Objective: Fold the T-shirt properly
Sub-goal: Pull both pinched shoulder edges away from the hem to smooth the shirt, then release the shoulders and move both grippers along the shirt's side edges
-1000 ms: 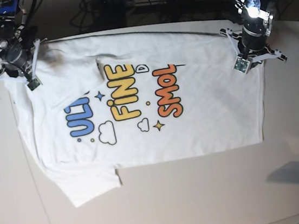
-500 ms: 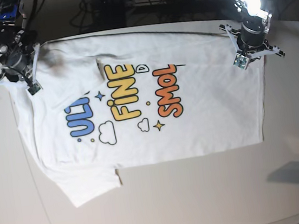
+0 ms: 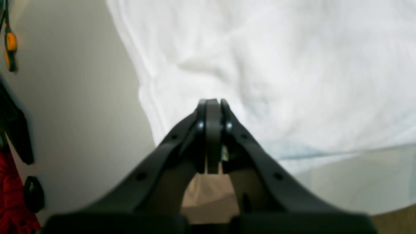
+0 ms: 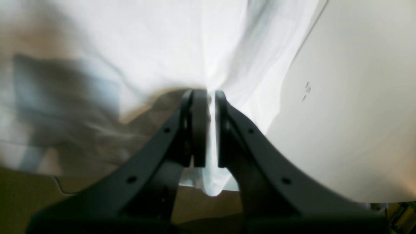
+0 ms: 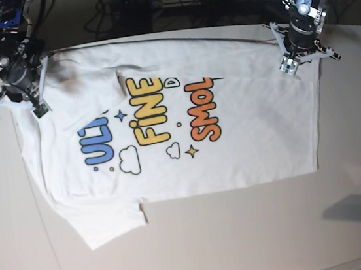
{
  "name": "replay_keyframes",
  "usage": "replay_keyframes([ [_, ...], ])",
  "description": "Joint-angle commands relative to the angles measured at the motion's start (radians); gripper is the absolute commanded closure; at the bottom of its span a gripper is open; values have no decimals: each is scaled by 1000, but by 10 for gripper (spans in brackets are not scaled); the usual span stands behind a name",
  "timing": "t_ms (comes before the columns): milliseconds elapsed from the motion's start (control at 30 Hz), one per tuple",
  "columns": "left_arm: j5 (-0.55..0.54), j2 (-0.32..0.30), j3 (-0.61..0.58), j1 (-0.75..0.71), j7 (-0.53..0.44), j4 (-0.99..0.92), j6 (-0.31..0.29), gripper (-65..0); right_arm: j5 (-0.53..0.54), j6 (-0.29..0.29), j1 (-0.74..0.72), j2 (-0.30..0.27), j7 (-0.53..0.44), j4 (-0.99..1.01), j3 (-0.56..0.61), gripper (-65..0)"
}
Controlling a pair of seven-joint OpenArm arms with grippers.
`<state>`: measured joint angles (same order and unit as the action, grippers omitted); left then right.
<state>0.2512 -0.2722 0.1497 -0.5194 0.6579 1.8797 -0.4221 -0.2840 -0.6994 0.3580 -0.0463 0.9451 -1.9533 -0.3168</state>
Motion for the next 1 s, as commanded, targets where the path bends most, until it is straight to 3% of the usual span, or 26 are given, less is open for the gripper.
replay_keyframes([
  [0, 4, -11, 6, -9, -8, 21, 9, 0, -2, 1, -12, -5, -8, -27, -3, -54],
  [300, 4, -11, 14, -14, -8, 57, 9, 0, -1, 1, -44, -7, -8, -37, -8, -54],
  [500, 4, 4, 104, 9, -7, 110, 7, 0, -1, 1, -90, -13, -8, -37, -5, -54],
  [700, 1, 0, 130, 169, 113, 100, 7, 0, 2, 1, -238, -73, -8, -28, -2, -54],
  [967, 12, -2, 156, 404, 119, 1, 7, 0, 1, 1, -534, -97, -2, 165, 0, -57],
])
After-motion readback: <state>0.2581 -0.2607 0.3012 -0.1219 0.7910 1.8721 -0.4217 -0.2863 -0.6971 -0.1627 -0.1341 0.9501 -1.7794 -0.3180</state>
